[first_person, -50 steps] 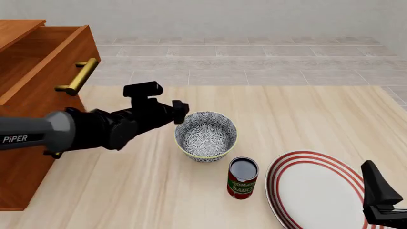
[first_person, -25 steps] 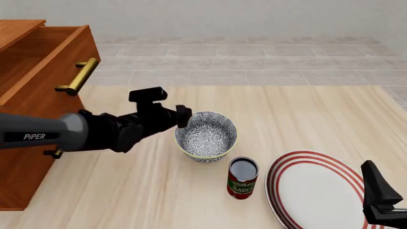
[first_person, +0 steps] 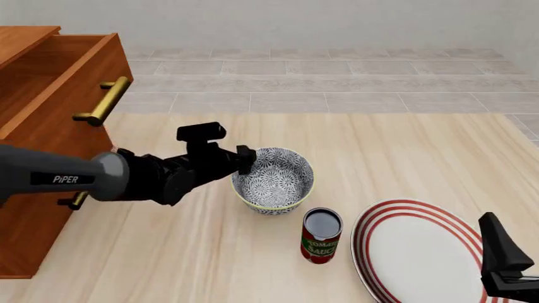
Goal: Put the bowl on top of the cabinet.
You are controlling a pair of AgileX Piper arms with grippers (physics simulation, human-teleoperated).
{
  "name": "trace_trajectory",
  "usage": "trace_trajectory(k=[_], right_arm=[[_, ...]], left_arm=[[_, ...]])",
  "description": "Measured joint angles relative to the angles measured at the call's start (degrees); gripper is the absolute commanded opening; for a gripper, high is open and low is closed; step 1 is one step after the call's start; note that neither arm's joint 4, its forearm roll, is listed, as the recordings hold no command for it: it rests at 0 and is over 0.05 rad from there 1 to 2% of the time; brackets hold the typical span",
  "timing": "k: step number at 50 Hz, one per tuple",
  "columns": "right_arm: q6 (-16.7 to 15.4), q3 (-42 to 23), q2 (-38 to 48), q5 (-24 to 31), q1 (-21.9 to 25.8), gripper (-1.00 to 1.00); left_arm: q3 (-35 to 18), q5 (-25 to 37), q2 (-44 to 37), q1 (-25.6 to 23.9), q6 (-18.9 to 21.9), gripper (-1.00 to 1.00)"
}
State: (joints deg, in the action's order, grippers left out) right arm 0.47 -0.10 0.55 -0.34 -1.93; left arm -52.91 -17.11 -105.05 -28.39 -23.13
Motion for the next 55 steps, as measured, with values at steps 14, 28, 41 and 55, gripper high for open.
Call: trace_trajectory(k=[14, 28, 41, 55], right_arm=[[0.12, -0.02, 0.16, -0.18, -0.11, 1.0], [0.25, -0.09, 0.41, -0.4, -0.22, 1.0], [0.39, -0.08, 0.45, -0.49, -0.33, 1.0], [0.48, -0.06, 0.48, -0.55, -0.42, 1.0]], left_arm=[[-0.47, -0.63, -1.9, -0.14, -0.34, 1.0], [-1.18, -1.17, -4.0, -0.43, -0.64, 1.0], [-1.89, -1.58, -5.78, -0.7, -0.93, 1.0], [-2.72, -1.91, -7.64, -1.09, -1.17, 1.0]])
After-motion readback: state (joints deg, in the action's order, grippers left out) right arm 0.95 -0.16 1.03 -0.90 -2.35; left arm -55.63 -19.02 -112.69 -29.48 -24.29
